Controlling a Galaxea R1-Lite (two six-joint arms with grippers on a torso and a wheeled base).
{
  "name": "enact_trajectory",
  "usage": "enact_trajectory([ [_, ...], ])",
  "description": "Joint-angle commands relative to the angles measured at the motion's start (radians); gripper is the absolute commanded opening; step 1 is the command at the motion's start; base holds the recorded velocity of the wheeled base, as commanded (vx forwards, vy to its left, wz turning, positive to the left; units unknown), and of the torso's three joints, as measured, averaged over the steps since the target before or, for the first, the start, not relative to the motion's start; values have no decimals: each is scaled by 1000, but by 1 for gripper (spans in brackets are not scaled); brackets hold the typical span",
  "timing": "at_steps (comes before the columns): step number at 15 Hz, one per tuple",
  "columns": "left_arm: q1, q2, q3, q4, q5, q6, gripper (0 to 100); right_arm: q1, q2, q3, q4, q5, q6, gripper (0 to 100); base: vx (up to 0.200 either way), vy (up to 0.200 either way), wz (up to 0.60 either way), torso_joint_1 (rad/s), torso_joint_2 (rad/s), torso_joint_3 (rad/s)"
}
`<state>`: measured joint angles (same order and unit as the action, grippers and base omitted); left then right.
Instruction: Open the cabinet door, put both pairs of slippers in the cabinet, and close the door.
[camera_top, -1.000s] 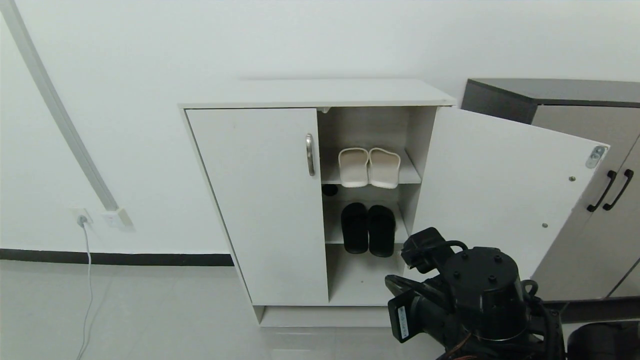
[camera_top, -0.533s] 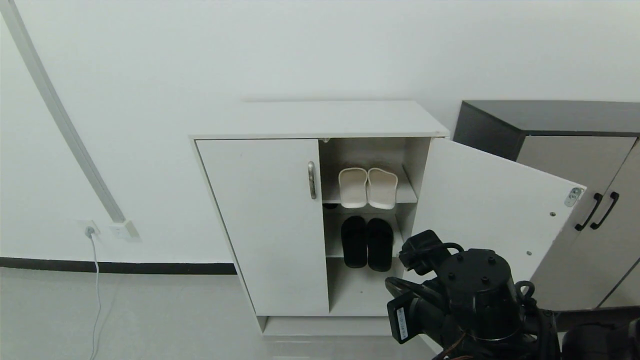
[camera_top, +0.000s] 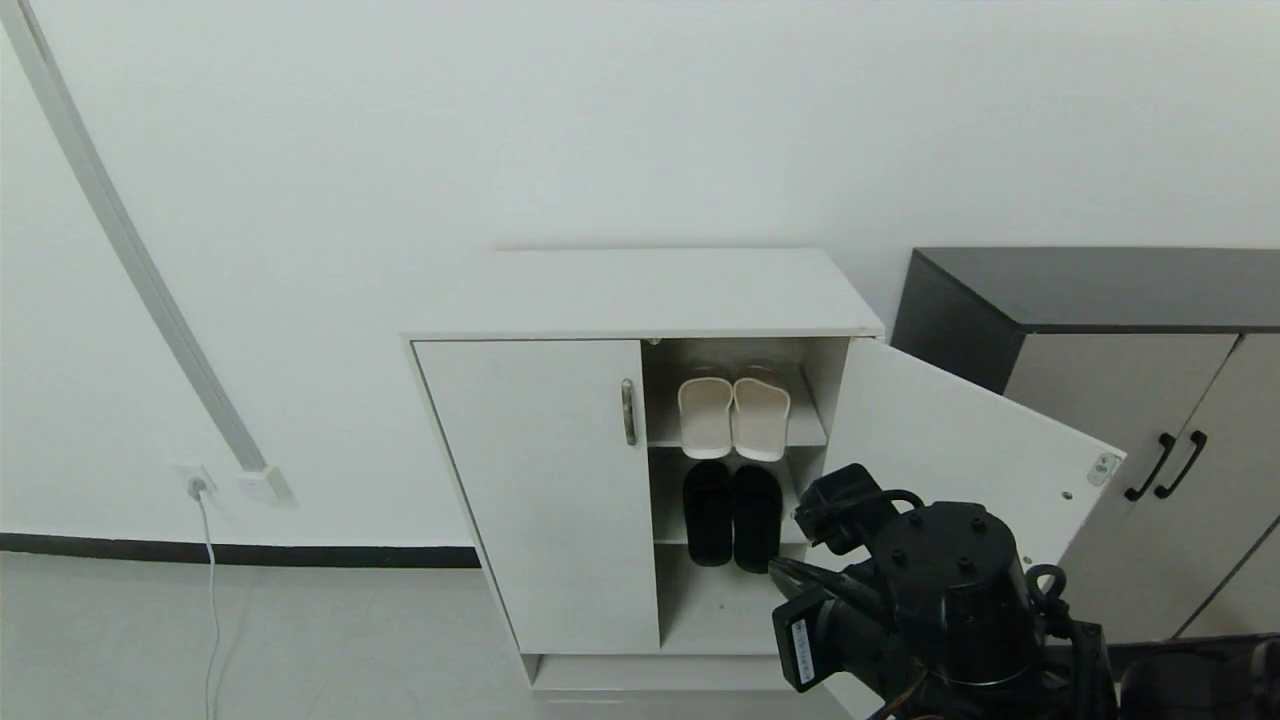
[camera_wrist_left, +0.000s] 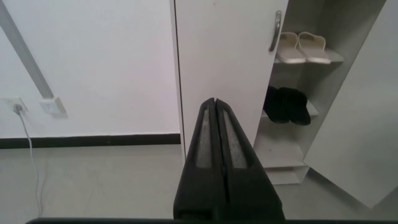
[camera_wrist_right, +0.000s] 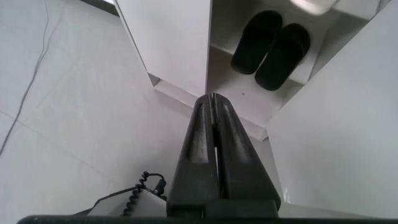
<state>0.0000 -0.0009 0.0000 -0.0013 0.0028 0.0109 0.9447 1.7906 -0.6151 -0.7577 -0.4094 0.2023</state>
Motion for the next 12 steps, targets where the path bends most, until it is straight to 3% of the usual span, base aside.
enact_trajectory([
  [1, 0, 1, 0, 0, 0, 0, 0, 0, 3, 0, 0, 0, 0, 0, 0, 0, 0, 198, -520, -315],
  [12, 0, 1, 0, 0, 0, 0, 0, -9, 3, -2, 0, -3, 2, 0, 0, 0, 0, 242, -569, -325],
])
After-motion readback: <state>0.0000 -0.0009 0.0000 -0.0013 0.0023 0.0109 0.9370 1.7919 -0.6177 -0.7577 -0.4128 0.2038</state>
